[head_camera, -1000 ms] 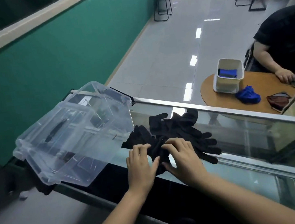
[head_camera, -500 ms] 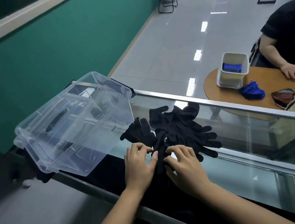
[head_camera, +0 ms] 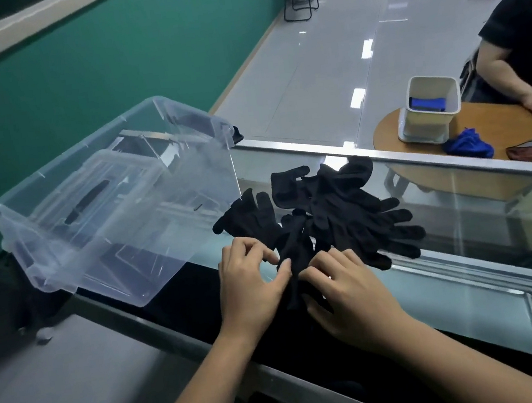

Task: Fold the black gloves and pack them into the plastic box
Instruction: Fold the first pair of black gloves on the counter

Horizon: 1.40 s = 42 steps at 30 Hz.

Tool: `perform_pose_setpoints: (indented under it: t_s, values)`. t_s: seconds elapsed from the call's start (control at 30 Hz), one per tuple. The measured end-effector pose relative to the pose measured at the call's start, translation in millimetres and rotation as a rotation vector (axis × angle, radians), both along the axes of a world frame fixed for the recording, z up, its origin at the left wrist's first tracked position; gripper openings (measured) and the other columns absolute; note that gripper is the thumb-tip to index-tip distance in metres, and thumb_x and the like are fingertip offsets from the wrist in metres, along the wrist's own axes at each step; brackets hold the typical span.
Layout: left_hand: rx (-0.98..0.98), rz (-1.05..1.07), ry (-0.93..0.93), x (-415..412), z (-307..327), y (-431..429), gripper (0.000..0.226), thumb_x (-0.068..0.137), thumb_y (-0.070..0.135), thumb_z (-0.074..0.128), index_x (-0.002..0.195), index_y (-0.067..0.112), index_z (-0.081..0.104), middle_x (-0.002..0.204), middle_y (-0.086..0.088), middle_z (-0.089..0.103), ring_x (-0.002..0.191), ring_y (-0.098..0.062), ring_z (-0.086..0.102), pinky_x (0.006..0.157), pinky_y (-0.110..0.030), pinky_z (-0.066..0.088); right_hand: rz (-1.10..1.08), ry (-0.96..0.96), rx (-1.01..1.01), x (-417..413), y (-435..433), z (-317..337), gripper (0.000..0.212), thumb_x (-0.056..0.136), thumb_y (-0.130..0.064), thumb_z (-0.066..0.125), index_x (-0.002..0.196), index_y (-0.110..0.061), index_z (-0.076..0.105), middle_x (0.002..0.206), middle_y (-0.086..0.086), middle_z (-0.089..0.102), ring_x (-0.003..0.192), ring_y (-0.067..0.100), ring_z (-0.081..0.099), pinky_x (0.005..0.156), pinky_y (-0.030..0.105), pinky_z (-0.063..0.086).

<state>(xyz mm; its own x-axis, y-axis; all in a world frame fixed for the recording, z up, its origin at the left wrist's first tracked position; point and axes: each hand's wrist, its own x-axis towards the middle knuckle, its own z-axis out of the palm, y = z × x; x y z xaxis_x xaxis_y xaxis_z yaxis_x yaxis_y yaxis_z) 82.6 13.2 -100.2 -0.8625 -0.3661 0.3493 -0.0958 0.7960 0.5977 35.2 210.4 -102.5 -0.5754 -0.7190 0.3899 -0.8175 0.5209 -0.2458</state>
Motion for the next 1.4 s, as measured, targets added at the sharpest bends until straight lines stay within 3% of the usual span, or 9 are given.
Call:
perform_pose_setpoints:
  t_s: [0.1, 0.27, 0.47, 0.63, 0.9, 1.0, 1.17, 1.3, 1.4]
  values:
    - [0.082, 0.008, 0.05, 3.3, -0.3, -1.3, 0.029, 0.096, 0.047, 0.068, 0.077, 0.026, 0.062, 0.099, 0.015, 0.057, 0.101, -0.01, 0.052, 0.092, -0.03, 0.046, 0.043, -0.033, 0.039, 5.5, 4.9, 2.9, 0.031, 0.095, -0.043, 0.059, 0.118, -0.023, 0.067, 0.104, -0.003, 0.057, 0.093, 0.024, 0.054, 0.087, 0.038, 0.042]
    - [0.148, -0.036, 0.007, 16.1, -1.1, -8.0, 0.019, 0.092, 0.029, 0.081, 0.083, 0.028, 0.064, 0.104, 0.015, 0.057, 0.112, -0.009, 0.053, 0.094, -0.009, 0.039, 0.079, -0.024, 0.043, 16.6, 11.3, 7.5, 0.034, 0.097, -0.051, 0.06, 0.122, -0.028, 0.066, 0.105, -0.009, 0.058, 0.099, 0.017, 0.054, 0.091, 0.038, 0.042]
    - [0.072, -0.257, -0.042, 32.4, -0.7, -16.2, 0.023, 0.089, 0.03, 0.084, 0.108, 0.041, 0.079, 0.123, 0.018, 0.053, 0.126, -0.006, 0.047, 0.11, -0.022, 0.04, 0.101, -0.015, -0.018, 24.3, 8.2, 5.0, 0.016, 0.105, -0.038, 0.057, 0.107, -0.027, 0.069, 0.096, -0.014, 0.066, 0.09, 0.012, 0.062, 0.084, 0.039, 0.044]
    - [0.007, -0.231, -0.031, 45.4, -3.1, -17.6, 0.007, 0.093, 0.042, 0.078, 0.095, 0.036, 0.075, 0.115, 0.023, 0.057, 0.119, -0.005, 0.051, 0.111, -0.045, 0.046, 0.08, -0.055, -0.12, 17.6, 4.0, 4.9, 0.008, 0.1, -0.023, 0.066, 0.105, -0.022, 0.072, 0.088, -0.011, 0.074, 0.075, 0.013, 0.066, 0.073, 0.035, 0.053]
    - [0.021, -0.142, -0.053, 47.8, -0.2, -18.3, 0.034, 0.085, 0.054, 0.082, 0.078, 0.029, 0.06, 0.106, 0.016, 0.062, 0.109, -0.006, 0.058, 0.107, -0.046, 0.046, 0.084, -0.125, -0.154, 21.3, 4.0, 10.0, 0.011, 0.094, -0.034, 0.076, 0.104, -0.03, 0.076, 0.069, -0.014, 0.066, 0.062, 0.0, 0.054, 0.063, 0.01, 0.041]
    - [0.111, -0.121, -0.074, 46.3, 3.7, -18.2, 0.038, 0.073, 0.066, 0.074, 0.077, 0.031, 0.06, 0.108, 0.021, 0.063, 0.113, -0.008, 0.062, 0.106, -0.045, 0.049, 0.12, -0.122, -0.124, 23.1, -0.4, 9.6, 0.013, 0.093, -0.039, 0.076, 0.103, -0.031, 0.075, 0.069, -0.015, 0.063, 0.062, 0.003, 0.055, 0.062, 0.013, 0.042]
    - [0.099, -0.112, -0.027, 42.6, -1.4, -21.8, 0.02, 0.088, 0.041, 0.083, 0.086, 0.033, 0.065, 0.113, 0.02, 0.057, 0.114, -0.006, 0.06, 0.103, -0.032, 0.049, 0.12, 0.006, -0.124, 23.8, -4.3, 7.4, 0.02, 0.096, -0.045, 0.072, 0.097, -0.025, 0.072, 0.085, -0.013, 0.061, 0.077, 0.01, 0.056, 0.07, 0.034, 0.051]
    - [0.162, -0.041, 0.028, 37.9, -1.0, -26.5, 0.015, 0.098, 0.025, 0.075, 0.106, 0.028, 0.063, 0.117, 0.013, 0.055, 0.11, 0.006, 0.056, 0.087, 0.002, 0.037, 0.149, -0.015, 0.036, 23.5, -2.1, 7.0, 0.031, 0.098, -0.056, 0.064, 0.117, -0.032, 0.068, 0.114, -0.013, 0.057, 0.107, 0.012, 0.054, 0.096, 0.035, 0.048]
    - [0.117, -0.025, 0.009, 29.6, -3.3, -31.8, 0.02, 0.098, 0.021, 0.075, 0.114, 0.026, 0.064, 0.12, 0.011, 0.055, 0.113, -0.006, 0.057, 0.086, 0.001, 0.037, 0.126, -0.007, 0.114, 25.8, -2.4, 7.4, 0.042, 0.1, -0.065, 0.055, 0.129, -0.036, 0.063, 0.126, -0.013, 0.054, 0.118, 0.011, 0.05, 0.103, 0.032, 0.044]
